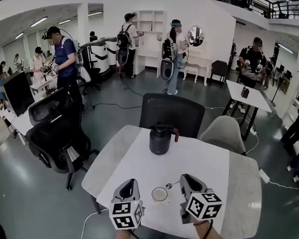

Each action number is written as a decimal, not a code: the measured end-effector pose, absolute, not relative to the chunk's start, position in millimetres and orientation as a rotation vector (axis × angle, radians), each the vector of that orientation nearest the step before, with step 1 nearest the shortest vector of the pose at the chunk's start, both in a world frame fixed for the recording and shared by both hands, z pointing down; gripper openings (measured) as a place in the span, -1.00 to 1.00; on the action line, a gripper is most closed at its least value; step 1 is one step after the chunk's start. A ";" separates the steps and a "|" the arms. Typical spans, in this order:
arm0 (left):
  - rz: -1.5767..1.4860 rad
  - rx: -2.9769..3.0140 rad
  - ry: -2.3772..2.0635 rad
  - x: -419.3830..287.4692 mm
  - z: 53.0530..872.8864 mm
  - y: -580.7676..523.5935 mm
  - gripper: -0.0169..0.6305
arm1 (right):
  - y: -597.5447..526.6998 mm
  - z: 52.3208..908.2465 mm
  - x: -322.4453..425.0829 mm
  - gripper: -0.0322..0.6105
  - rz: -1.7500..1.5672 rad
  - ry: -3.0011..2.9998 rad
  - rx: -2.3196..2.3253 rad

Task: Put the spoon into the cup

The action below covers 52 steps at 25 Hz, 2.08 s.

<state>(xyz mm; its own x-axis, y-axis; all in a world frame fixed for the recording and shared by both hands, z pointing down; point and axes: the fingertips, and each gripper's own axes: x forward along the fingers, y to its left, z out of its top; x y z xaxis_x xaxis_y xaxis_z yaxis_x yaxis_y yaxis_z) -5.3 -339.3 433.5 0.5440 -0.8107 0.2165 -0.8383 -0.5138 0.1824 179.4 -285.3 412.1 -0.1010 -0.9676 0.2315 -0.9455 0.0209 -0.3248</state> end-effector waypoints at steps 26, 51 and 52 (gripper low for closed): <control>0.254 2.388 -1.423 -10.5 477.6 -335.8 -0.89 | -296.8 452.6 183.4 -0.71 -0.800 2.301 -2.030; 0.337 2.188 -1.404 -32.7 577.8 -317.4 -0.89 | -309.2 548.1 137.5 -0.71 -0.957 2.406 -2.029; 0.342 2.183 -1.399 -32.4 581.6 -316.5 -0.89 | -309.2 551.7 137.0 -0.71 -0.963 2.405 -2.032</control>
